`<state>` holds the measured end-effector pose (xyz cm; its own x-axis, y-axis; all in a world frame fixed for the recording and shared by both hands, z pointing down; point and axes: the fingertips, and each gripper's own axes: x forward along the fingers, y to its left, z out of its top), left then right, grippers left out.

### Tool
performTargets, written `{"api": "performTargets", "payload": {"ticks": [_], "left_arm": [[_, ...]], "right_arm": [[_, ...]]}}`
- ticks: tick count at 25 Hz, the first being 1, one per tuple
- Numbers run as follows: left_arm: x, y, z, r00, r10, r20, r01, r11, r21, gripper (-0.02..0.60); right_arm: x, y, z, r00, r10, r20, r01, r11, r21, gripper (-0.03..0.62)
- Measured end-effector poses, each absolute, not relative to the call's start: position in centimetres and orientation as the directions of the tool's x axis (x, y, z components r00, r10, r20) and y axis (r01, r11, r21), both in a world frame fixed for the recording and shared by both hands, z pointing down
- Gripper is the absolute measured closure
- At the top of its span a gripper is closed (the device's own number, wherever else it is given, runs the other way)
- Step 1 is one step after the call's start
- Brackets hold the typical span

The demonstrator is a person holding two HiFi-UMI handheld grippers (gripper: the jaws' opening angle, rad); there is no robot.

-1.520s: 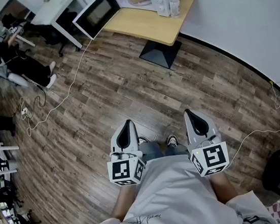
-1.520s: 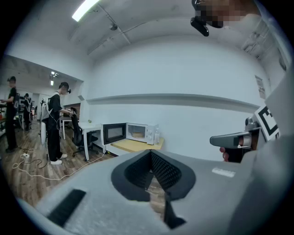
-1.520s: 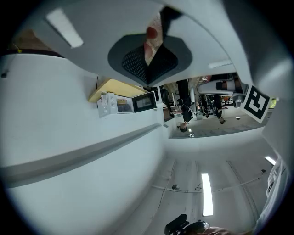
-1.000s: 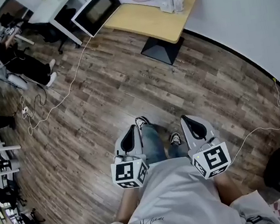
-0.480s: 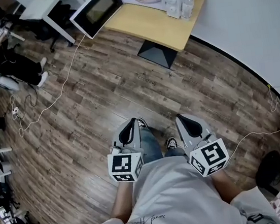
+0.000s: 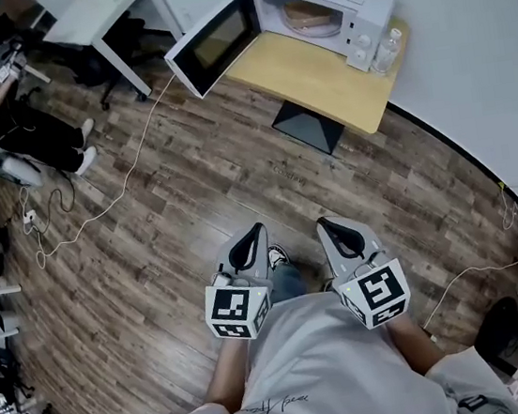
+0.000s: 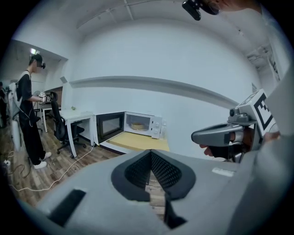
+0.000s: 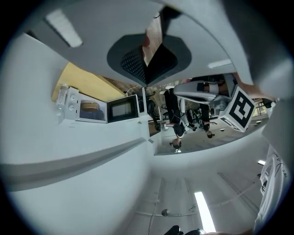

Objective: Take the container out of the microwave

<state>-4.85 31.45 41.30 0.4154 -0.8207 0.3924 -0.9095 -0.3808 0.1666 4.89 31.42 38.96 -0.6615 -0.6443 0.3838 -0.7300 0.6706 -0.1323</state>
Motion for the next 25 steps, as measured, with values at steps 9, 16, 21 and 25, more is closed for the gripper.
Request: {"api": "performTargets", "payload": {"ticks": [9, 16, 21, 25], "left_arm": [[-14.7, 24.7, 39.6, 0.387, -0.859, 0.335, -0.922, -0.352, 0.16, 0.587], [-17.8, 21.0, 37.9, 0.389, -0.887, 0.249, -0.917, -0.349, 0.192, 0.587], [-18.1, 17.7, 38.4, 0.403, -0.882, 0.243, -0.911, -0.361, 0.2, 0.587], [-18.2, 13.4, 38.4, 0.408, -0.881, 0.239, -0.91, -0.37, 0.188, 0.588]], "right_arm": [[2.0, 22.3, 37.2, -0.535, -0.764, 0.361, -0.835, 0.542, -0.092, 0.582], [1.7, 18.5, 36.4, -0.481, -0.805, 0.347, -0.872, 0.482, -0.089, 0.582], [3.5, 14.6, 36.7, -0.423, -0.844, 0.331, -0.902, 0.426, -0.069, 0.583], [5.2, 10.2, 36.8, -0.387, -0.871, 0.303, -0.922, 0.377, -0.093, 0.582]]}}
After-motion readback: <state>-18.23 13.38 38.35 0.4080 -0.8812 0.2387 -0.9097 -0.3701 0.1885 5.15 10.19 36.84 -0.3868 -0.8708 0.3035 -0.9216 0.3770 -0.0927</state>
